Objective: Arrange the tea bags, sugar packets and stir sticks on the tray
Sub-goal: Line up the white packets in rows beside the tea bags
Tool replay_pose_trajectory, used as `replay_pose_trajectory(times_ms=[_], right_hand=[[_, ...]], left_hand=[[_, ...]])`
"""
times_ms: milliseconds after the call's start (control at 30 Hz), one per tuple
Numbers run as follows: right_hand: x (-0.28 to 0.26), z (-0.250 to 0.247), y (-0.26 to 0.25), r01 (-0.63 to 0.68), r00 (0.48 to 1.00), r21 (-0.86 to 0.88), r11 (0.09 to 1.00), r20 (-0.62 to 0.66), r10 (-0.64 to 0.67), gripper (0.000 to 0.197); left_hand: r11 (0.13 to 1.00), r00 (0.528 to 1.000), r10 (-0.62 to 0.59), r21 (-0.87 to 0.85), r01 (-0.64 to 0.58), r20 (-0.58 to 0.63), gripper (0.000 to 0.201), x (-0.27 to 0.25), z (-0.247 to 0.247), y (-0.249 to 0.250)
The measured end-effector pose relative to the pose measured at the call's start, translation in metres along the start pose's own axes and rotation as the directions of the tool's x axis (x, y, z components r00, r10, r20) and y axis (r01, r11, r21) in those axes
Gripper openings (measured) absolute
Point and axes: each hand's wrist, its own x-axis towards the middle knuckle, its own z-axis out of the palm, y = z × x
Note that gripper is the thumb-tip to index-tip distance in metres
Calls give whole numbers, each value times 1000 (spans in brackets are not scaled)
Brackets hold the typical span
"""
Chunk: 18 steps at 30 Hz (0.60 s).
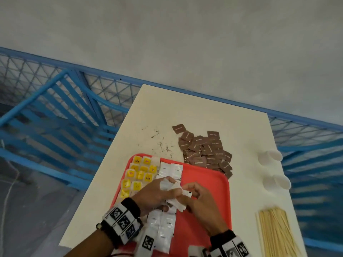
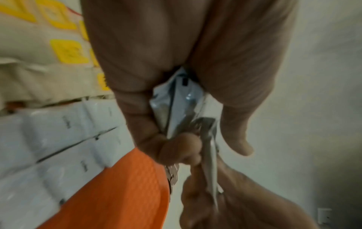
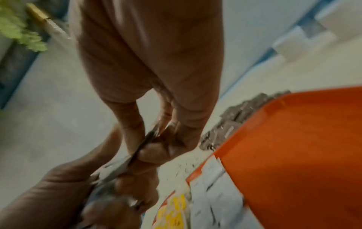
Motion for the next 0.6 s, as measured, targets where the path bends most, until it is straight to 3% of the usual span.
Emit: replay_pose_trajectory(times_ms=[100, 200, 333, 433, 600], right_hand=[[-5, 7, 11, -52, 998, 113, 992, -32, 56, 19], [-8, 12, 13, -23, 1000, 102, 994, 1, 23, 19], [-8, 20, 14, -36, 999, 154, 987, 8, 35, 30], [-9, 25, 18, -35, 999, 200, 979, 3, 35, 38], [-14, 25, 21, -79, 995, 351, 933, 78, 55, 35]], left_hand=[[994, 992, 98, -49, -102, -81, 33, -5, 8, -18], [980, 980, 149, -112, -164, -132, 21, -9, 9, -22], [950, 988, 130, -276, -149, -86, 20, -17, 11, -19], [946, 993, 93, -304, -109, -67, 15, -22, 6, -19], [979, 990, 70, -184, -92, -119, 54, -28, -10, -24]])
